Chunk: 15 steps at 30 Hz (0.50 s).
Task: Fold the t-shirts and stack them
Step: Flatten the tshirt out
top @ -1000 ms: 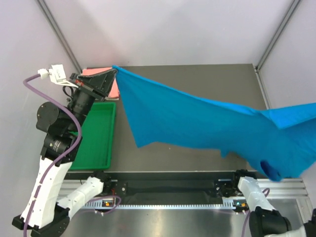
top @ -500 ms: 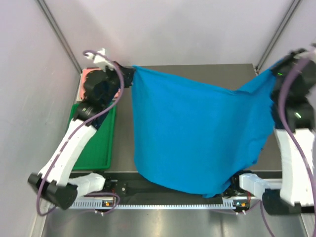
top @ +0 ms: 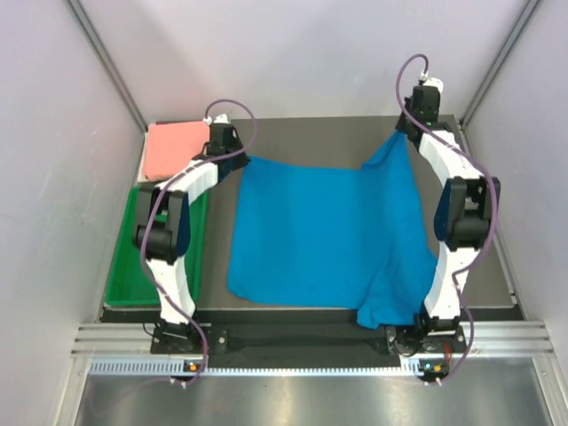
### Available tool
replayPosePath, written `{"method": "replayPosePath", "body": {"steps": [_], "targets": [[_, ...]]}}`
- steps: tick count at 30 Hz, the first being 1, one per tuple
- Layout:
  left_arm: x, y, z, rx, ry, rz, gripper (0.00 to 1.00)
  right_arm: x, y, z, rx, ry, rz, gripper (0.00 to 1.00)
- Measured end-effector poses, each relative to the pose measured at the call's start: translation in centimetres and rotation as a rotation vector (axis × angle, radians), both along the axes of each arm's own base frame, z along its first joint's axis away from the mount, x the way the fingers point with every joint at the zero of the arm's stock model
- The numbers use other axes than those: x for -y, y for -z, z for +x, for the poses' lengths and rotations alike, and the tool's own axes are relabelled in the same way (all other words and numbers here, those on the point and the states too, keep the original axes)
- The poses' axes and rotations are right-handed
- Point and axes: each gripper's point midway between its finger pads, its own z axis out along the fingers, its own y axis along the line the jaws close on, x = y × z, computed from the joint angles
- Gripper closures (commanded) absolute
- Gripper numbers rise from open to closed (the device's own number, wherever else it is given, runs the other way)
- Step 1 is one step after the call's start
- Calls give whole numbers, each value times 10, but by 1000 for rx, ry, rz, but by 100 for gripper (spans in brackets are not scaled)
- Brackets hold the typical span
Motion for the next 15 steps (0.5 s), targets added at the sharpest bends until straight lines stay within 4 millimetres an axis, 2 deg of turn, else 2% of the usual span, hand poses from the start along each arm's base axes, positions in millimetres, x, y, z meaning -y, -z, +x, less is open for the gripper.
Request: {"method": "replayPosePath", "body": {"steps": [2, 4, 9, 11, 15], "targets": [[-9, 17, 17, -25, -20, -15, 100, -7, 11, 19, 3, -28, 36, 100], [-13, 24, 31, -26, -30, -31, 100, -11, 18, 32, 8, -48, 70, 100], [-8, 21, 47, 2, -14, -49, 100, -8, 20, 47, 39, -57, 167, 100], [-6, 16, 53, 19, -10, -51, 100, 2, 17, 55, 50, -44, 194, 100], [-5, 6, 83, 67, -9, -50, 100, 19, -12, 100, 156, -35, 217, 100]]}}
